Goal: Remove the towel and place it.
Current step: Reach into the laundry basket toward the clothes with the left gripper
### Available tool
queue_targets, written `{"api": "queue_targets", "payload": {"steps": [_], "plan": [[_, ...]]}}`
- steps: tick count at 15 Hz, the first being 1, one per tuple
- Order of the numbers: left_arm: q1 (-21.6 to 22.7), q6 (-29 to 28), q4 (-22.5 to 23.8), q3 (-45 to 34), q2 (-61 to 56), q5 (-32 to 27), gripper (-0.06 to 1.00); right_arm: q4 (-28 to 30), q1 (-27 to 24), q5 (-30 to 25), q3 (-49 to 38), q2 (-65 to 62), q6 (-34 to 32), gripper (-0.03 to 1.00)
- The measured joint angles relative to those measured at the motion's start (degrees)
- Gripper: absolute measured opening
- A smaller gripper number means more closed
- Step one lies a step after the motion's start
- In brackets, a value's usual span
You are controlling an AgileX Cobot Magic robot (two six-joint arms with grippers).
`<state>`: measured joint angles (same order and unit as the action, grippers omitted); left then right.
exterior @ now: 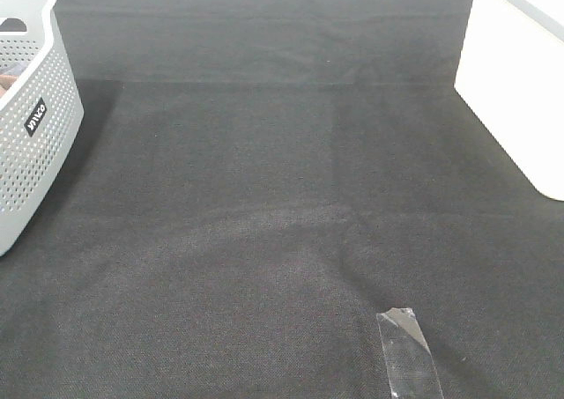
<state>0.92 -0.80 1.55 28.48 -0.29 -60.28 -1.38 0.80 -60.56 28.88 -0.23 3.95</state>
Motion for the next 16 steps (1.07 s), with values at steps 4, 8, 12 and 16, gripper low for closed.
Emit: {"api": "queue_targets", "payload": {"steps": [4, 8, 12, 16], "plan": [[0.0, 0.8, -0.17, 1.26, 1.78, -0.74, 0.99, 0.0, 0.0, 0.0, 0.0, 0.0, 0.0, 0.61], [0.0, 11.92, -0.17, 12.89, 16.62, -0.69, 0.99, 0.0, 0.0, 0.0, 0.0, 0.0, 0.0, 0.61], [0.0, 28.76, 1.26, 24.87, 34.32, 0.4, 0.99, 0.0, 0.0, 0.0, 0.0, 0.0, 0.0, 0.61], [0.0, 41.48, 2.52, 39.53, 55.69, -0.06, 0.99, 0.0, 0.0, 0.0, 0.0, 0.0, 0.0, 0.61]]}}
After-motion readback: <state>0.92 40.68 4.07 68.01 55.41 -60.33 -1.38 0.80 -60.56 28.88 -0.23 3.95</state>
